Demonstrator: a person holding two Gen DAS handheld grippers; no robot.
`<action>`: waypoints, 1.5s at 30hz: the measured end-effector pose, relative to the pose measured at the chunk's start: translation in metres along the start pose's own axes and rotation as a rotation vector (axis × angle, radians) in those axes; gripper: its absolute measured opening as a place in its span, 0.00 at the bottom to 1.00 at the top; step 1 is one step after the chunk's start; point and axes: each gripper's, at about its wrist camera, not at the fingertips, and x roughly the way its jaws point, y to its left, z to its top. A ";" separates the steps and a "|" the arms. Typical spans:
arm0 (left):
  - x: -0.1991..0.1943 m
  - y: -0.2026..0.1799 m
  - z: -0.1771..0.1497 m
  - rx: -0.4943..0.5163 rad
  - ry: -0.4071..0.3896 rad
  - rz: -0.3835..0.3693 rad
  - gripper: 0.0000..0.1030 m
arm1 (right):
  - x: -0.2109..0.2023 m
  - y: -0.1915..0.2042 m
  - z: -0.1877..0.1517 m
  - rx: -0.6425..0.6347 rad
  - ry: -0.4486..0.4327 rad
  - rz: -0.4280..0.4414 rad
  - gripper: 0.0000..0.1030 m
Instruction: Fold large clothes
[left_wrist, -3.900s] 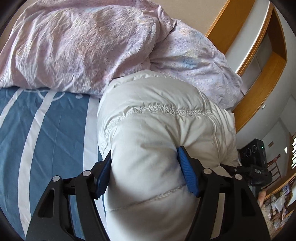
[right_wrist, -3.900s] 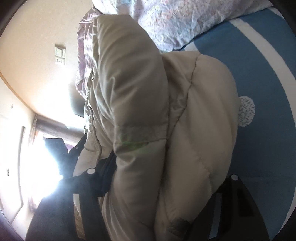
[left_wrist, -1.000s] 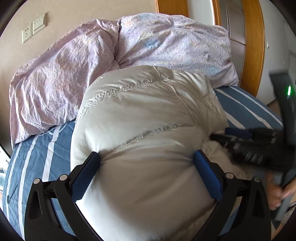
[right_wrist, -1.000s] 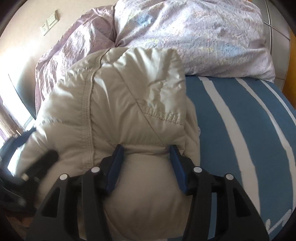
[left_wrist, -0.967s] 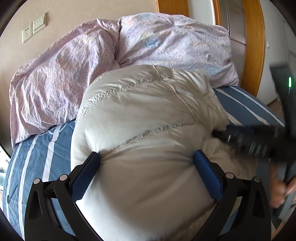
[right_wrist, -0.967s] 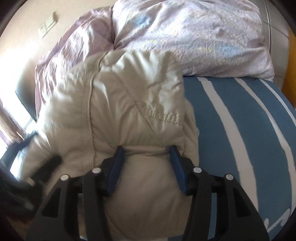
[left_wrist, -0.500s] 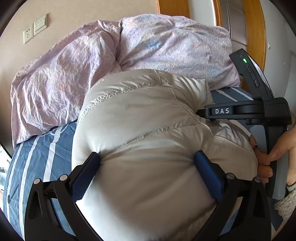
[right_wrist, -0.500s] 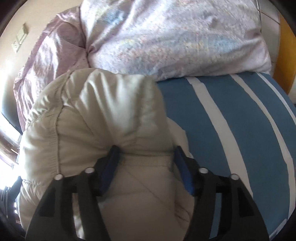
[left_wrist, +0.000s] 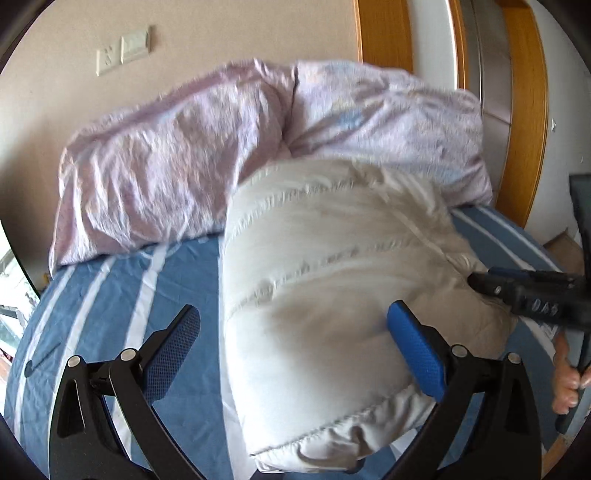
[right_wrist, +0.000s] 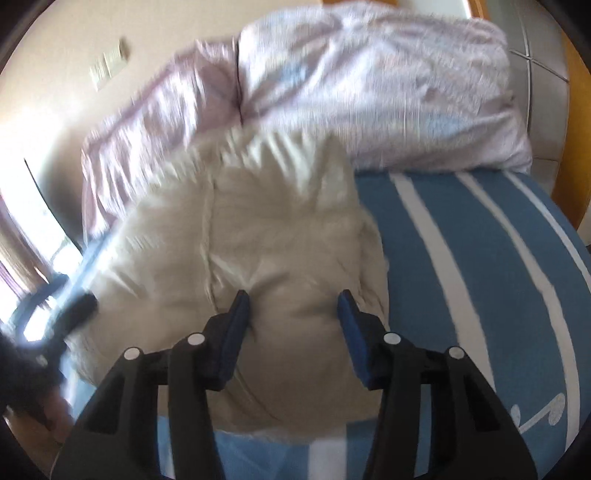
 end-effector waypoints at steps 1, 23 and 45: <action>0.004 -0.001 -0.002 -0.009 0.011 -0.015 0.99 | 0.004 0.000 -0.002 0.002 0.012 -0.011 0.49; -0.065 0.019 -0.016 -0.125 0.040 -0.003 0.99 | -0.065 0.014 -0.015 0.003 -0.076 -0.213 0.98; -0.088 0.002 -0.045 -0.203 0.274 -0.107 0.99 | -0.128 0.026 -0.075 0.024 0.020 -0.173 0.98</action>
